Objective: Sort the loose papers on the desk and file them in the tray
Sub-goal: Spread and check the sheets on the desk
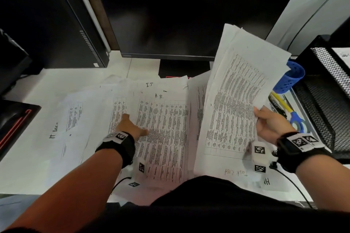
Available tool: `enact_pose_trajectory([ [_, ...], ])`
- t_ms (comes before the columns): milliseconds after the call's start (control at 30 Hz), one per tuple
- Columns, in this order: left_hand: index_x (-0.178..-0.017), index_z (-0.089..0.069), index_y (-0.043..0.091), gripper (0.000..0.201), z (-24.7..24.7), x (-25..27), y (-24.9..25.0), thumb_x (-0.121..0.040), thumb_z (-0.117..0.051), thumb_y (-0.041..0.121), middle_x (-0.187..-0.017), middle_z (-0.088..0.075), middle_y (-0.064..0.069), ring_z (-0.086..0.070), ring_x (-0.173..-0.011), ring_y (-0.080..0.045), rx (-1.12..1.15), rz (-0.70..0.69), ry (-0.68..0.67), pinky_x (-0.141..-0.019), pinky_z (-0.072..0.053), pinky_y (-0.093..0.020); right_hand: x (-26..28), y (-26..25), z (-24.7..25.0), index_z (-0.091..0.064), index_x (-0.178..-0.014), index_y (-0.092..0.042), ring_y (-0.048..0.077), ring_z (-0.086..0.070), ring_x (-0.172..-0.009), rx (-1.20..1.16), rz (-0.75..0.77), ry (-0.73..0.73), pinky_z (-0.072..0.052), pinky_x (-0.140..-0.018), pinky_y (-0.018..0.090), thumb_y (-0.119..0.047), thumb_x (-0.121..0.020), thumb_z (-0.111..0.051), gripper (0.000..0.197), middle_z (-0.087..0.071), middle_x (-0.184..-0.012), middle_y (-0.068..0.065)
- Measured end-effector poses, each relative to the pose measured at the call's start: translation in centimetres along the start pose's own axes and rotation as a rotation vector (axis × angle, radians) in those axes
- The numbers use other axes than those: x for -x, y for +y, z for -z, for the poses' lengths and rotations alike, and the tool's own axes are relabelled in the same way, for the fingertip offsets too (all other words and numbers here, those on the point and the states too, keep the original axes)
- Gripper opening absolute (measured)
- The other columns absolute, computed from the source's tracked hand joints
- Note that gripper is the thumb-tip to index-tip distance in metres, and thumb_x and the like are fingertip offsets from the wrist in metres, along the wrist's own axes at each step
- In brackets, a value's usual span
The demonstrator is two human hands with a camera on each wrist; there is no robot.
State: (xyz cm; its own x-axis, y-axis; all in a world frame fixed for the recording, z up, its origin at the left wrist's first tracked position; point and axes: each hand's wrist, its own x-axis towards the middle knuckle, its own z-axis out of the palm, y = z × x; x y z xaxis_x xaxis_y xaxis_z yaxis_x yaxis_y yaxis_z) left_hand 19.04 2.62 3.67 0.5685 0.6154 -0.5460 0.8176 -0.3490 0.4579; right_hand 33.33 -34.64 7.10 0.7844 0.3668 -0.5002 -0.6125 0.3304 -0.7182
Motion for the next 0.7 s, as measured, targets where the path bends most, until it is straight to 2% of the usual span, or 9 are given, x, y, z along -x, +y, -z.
enact_pose_trajectory([
  [100,-0.146,-0.028,0.003,0.087,0.3,0.2,-0.3,-0.079,-0.076,0.031,-0.148,-0.037,-0.017,-0.04,-0.132,-0.034,0.024,0.041,-0.029,-0.109,-0.036,-0.041,-0.4,-0.2,-1.0,-0.064,-0.105,-0.006,0.022,-0.071,-0.084,0.182,-0.037,0.135,-0.06,-0.074,0.037,-0.007,-0.087,-0.055,0.02,-0.072,-0.101,0.01],
  [133,-0.14,-0.038,0.0,0.075,0.4,0.2,-0.3,-0.081,-0.073,0.03,-0.141,-0.046,-0.018,-0.048,-0.124,-0.034,0.046,0.032,-0.012,-0.103,-0.042,-0.039,-0.9,0.1,-0.7,-0.06,-0.108,0.0,0.029,-0.069,-0.084,0.277,-0.047,0.185,-0.057,-0.081,0.043,-0.015,-0.091,-0.054,0.023,-0.069,-0.106,0.016],
  [200,-0.125,-0.052,-0.003,0.052,0.8,0.4,-0.2,-0.084,-0.07,0.025,-0.121,-0.06,-0.018,-0.057,-0.095,-0.029,0.096,-0.004,0.035,-0.082,-0.047,-0.032,-1.8,1.0,0.5,-0.052,-0.118,0.007,0.042,-0.059,-0.094,0.598,-0.085,0.267,-0.045,-0.096,0.058,-0.041,-0.071,-0.074,0.071,-0.054,-0.124,0.033],
  [233,-0.121,-0.055,-0.003,0.046,1.2,0.5,-0.1,-0.085,-0.069,0.023,-0.113,-0.062,-0.018,-0.056,-0.088,-0.027,0.112,-0.018,0.062,-0.076,-0.045,-0.03,-2.3,1.4,1.0,-0.051,-0.122,0.005,0.043,-0.056,-0.104,0.784,-0.126,0.278,-0.043,-0.1,0.054,-0.045,-0.068,-0.074,0.077,-0.051,-0.13,0.031],
  [333,-0.118,-0.059,-0.002,0.043,2.4,0.4,-0.7,-0.084,-0.071,0.022,-0.113,-0.064,-0.02,-0.06,-0.096,-0.032,0.146,-0.052,0.118,-0.077,-0.045,-0.032,-1.2,1.7,-0.1,-0.056,-0.121,0.004,0.037,-0.05,-0.12,1.048,-0.118,0.418,-0.041,-0.098,0.037,-0.027,-0.093,-0.056,0.042,-0.057,-0.126,0.02],
  [400,-0.116,-0.06,-0.003,0.043,3.1,0.5,-1.3,-0.083,-0.072,0.022,-0.115,-0.064,-0.02,-0.061,-0.103,-0.034,0.175,-0.054,0.135,-0.083,-0.047,-0.034,-0.9,2.1,-0.1,-0.054,-0.123,0.003,0.034,-0.051,-0.119,1.064,-0.108,0.399,-0.039,-0.091,0.033,-0.027,-0.087,-0.066,0.049,-0.058,-0.115,0.011],
  [467,-0.114,-0.06,-0.004,0.043,3.6,0.8,-1.7,-0.082,-0.074,0.021,-0.113,-0.064,-0.02,-0.06,-0.097,-0.032,0.234,-0.036,0.156,-0.082,-0.047,-0.034,-1.0,2.8,-0.3,-0.052,-0.123,0.002,0.033,-0.053,-0.114,1.055,-0.033,0.44,-0.04,-0.09,0.033,-0.027,-0.077,-0.077,0.059,-0.059,-0.118,0.014],
  [600,-0.113,-0.061,-0.003,0.043,4.6,0.5,-2.9,-0.08,-0.075,0.02,-0.113,-0.064,-0.019,-0.057,-0.089,-0.027,0.356,-0.014,0.194,-0.079,-0.045,-0.033,-1.8,3.4,-0.5,-0.061,-0.108,-0.001,0.023,-0.056,-0.091,1.016,-0.062,0.401,-0.045,-0.077,0.028,-0.022,-0.073,-0.079,0.044,-0.065,-0.107,0.011],
  [700,-0.122,-0.056,-0.002,0.052,6.1,0.5,-3.1,-0.079,-0.076,0.022,-0.124,-0.06,-0.019,-0.058,-0.109,-0.033,0.43,0.008,0.241,-0.09,-0.045,-0.036,-3.0,3.9,0.9,-0.061,-0.114,-0.004,0.029,-0.062,-0.102,0.982,-0.141,0.333,-0.051,-0.091,0.041,-0.041,-0.044,-0.091,0.084,-0.066,-0.115,0.009],
])
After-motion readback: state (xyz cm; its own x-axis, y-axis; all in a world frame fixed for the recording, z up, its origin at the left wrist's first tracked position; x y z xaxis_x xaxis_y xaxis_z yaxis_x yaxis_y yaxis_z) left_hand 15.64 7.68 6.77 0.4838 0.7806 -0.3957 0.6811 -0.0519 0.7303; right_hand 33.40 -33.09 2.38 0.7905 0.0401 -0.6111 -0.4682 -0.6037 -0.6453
